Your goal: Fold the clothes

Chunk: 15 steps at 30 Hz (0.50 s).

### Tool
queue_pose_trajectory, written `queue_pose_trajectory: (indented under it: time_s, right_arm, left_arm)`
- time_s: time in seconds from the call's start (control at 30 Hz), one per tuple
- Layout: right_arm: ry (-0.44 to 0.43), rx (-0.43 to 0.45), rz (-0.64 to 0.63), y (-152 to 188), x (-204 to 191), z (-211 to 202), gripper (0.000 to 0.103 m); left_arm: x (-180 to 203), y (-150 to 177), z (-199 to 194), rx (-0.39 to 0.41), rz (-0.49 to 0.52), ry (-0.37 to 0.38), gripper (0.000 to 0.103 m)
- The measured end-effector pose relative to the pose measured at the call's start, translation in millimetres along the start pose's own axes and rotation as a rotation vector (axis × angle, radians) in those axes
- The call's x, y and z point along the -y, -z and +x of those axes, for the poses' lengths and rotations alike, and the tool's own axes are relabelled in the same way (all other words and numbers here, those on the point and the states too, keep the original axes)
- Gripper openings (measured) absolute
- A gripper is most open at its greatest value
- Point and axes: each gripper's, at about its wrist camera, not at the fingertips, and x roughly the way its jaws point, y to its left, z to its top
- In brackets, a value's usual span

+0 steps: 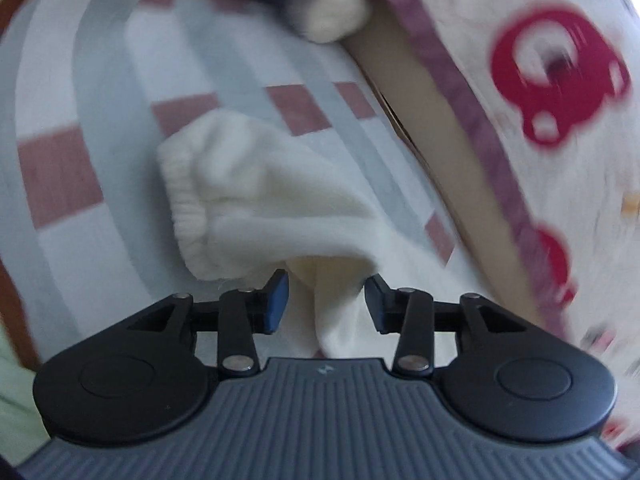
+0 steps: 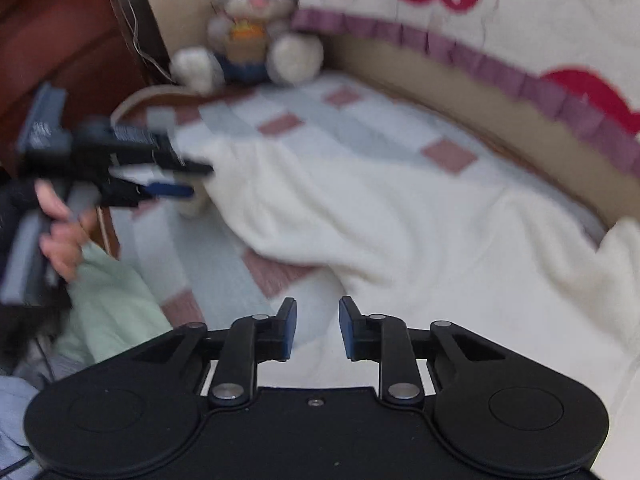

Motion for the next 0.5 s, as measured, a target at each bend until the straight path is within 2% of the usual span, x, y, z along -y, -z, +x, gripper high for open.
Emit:
queue_pose_trajectory:
  time_s: [0.03, 0.1, 0.17, 0.23, 0.27, 0.33, 0.4, 0.43, 0.5]
  right_arm:
    - [-0.014, -0.021, -0.007, 6.0, 0.5, 4.7, 0.028]
    - [0.011, -0.026, -0.036, 16.8, 1.8, 9.5, 0.027]
    - [0.094, -0.021, -0.059, 18.5, -0.9, 17.0, 0.027]
    - [0.189, -0.015, -0.079, 17.9, -4.7, 25.5, 0.039]
    - [0.236, -0.012, -0.09, 17.6, -6.6, 29.8, 0.04]
    - [0.307, -0.008, -0.125, 16.3, -13.5, 37.0, 0.04]
    - [0.246, -0.001, -0.158, 17.4, -24.5, 33.5, 0.043]
    - [0.22, 0.004, -0.155, 18.3, -26.2, 31.7, 0.052]
    - [0.195, 0.02, -0.148, 20.1, -27.8, 29.8, 0.06]
  left_arm:
    - [-6.2, -2.9, 3.1, 0.0, -0.034, -0.001, 0.039]
    - [-18.6, -8.7, 9.3, 0.0, -0.103, -0.003, 0.041]
    - [-31.1, -14.4, 15.4, -0.001, -0.172, -0.004, 0.044]
    - [-43.5, -18.3, 21.0, 0.006, -0.245, -0.019, 0.051]
    - [-49.9, -15.0, 22.2, 0.031, -0.294, -0.06, 0.053]
    - [-63.7, -11.2, 24.7, 0.077, -0.389, -0.053, 0.053]
    - [-69.5, -8.9, 23.5, 0.107, -0.443, -0.018, 0.054]
    - [-69.2, -8.0, 21.4, 0.12, -0.448, -0.009, 0.054]
    - [-70.3, -5.7, 14.5, 0.156, -0.468, 0.012, 0.054]
